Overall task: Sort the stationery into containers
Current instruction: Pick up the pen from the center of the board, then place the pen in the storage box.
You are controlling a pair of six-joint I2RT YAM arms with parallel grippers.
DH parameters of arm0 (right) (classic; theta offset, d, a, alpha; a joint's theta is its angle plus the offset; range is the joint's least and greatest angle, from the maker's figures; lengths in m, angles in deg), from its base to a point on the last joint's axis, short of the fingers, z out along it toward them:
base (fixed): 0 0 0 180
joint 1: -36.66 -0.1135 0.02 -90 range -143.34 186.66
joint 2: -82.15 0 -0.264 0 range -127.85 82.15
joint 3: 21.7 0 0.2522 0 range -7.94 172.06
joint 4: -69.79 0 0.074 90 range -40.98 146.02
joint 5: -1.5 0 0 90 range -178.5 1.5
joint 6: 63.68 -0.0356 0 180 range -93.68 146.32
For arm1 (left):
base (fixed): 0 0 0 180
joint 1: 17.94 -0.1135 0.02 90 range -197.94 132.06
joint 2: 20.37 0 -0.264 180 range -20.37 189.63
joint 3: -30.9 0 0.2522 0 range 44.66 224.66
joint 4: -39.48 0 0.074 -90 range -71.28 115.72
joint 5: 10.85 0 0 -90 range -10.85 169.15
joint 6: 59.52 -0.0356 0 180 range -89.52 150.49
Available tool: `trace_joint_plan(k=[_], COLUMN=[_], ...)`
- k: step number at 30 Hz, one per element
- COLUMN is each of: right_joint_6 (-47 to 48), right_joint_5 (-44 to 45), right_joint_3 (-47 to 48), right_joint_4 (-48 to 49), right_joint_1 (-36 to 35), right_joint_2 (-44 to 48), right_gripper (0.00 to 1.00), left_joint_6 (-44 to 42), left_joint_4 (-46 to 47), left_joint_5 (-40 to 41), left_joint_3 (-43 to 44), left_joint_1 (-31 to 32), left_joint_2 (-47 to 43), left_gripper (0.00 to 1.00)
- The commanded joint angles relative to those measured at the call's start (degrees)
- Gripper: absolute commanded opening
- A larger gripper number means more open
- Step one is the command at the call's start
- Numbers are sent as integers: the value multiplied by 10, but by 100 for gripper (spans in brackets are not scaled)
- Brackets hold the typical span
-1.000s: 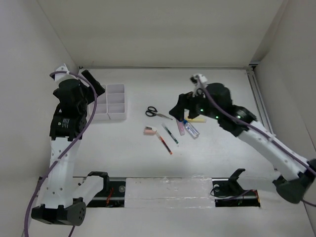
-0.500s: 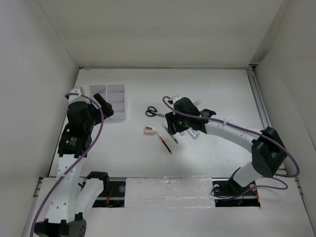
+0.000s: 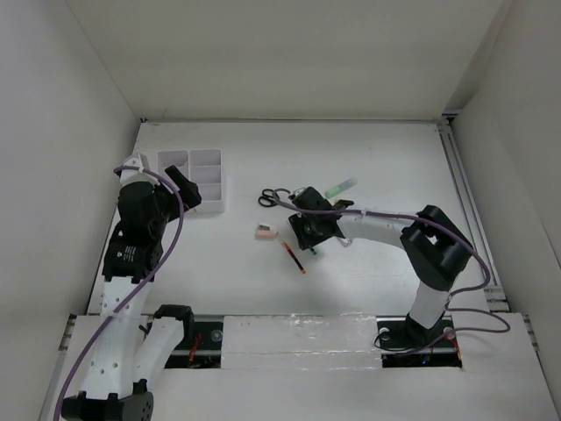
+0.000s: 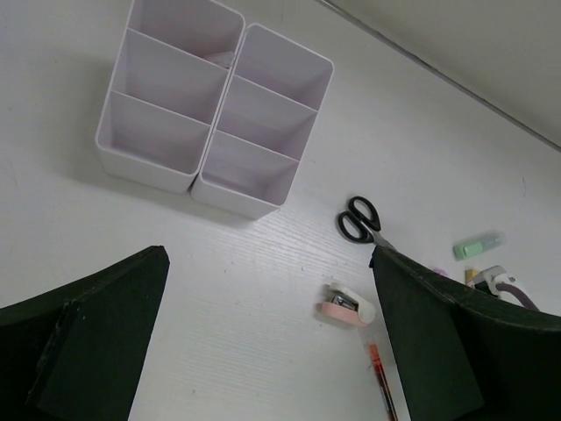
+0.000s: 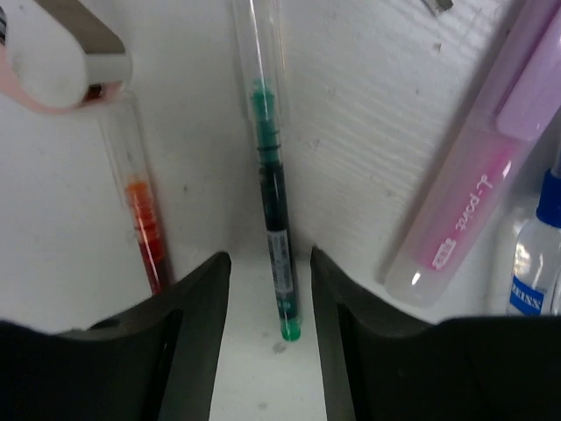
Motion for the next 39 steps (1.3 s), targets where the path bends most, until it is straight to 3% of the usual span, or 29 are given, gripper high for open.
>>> trace_joint_plan(k=[1, 3, 6, 7, 11, 14, 17, 22, 25, 29, 35, 39], right_joint_6=[-11, -11, -16, -16, -27, -32, -43, -60, -79, -115, -157, -163], right_joint_5=[17, 25, 39, 47, 53, 53, 53, 18, -49, -119, -233, -253], right_joint_3=[13, 8, 13, 13, -7, -18, -18, -5, 2, 14, 59, 107], right_joint_4=[13, 13, -12, -12, -14, -8, -2, 18, 63, 142, 242, 249], right_joint_1=[-6, -6, -11, -11, -11, -11, -11, -16, -16, -16, -23, -44], right_joint_2=[-4, -10, -34, -39, -47, -35, 8, 125, 169, 186, 169, 146], right_gripper=[48, 46, 28, 16, 2, 0, 0, 0, 0, 0, 0, 0], left_joint_6=[-9, -9, -9, -9, -9, -9, -9, 12, 42, 72, 106, 135], left_joint_4=[25, 25, 25, 25, 25, 25, 38, 99, 148, 209, 285, 342], left_joint_5=[-4, -4, -4, -4, -4, -4, -54, -290, -371, -459, -512, -552], left_joint_3=[1, 1, 1, 1, 1, 1, -4, -19, -41, -62, -99, -120], left_joint_1=[-2, -2, -2, -2, -2, -2, -2, -2, -2, -2, -2, -2], left_joint_2=[-9, -9, -14, -14, -19, -19, -19, 10, 53, 71, 76, 76], left_gripper=[100, 100, 100, 100, 100, 100, 100, 100, 100, 100, 100, 100])
